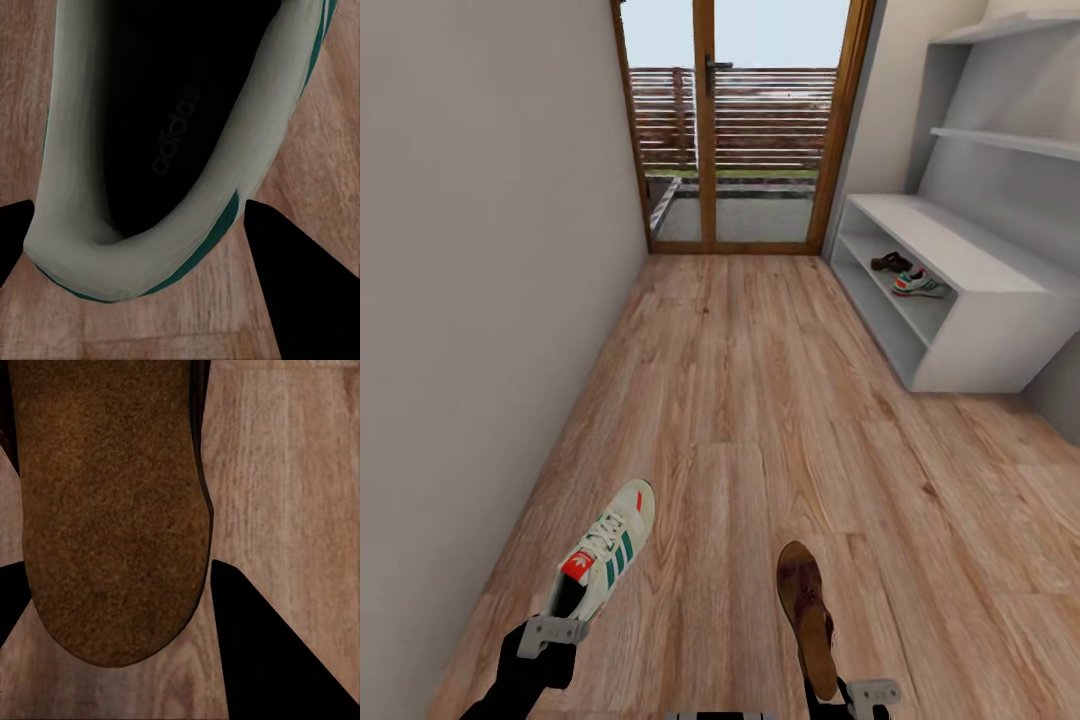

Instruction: Pick up the two gym shoes and the two sandals from the corridor floor and place them onto the hallstand (shoe rack) in the corridor, making sure they are on the rack and not on the floor. Arrange them so the two gym shoes are next to each other and the two sandals are next to each other.

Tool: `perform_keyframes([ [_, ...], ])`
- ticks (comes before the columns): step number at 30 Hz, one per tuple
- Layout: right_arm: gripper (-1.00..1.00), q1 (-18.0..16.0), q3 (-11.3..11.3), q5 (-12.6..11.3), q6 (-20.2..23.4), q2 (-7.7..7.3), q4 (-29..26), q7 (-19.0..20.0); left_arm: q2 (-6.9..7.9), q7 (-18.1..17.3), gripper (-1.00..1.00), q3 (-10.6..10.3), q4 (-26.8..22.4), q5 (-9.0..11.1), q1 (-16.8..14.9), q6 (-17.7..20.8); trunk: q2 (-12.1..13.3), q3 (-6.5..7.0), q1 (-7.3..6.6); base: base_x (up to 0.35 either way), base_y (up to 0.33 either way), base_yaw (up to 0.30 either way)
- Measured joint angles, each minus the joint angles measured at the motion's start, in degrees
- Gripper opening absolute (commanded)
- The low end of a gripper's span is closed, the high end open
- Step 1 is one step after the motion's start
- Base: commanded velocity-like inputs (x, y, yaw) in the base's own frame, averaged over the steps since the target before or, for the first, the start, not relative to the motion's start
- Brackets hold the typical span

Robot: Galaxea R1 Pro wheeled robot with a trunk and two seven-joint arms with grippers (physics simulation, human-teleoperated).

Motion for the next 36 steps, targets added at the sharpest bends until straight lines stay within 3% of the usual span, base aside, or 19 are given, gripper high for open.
perform_keyframes([
  [36,-1.0,0.0,0.45,0.32,-0.04,0.08,0.03,0.09,0.0,0.0,-1.0,0.05,0.26,0.0,0.0,0.0,0.0,0.0,0.0,0.334,0.105,-0.05],
])
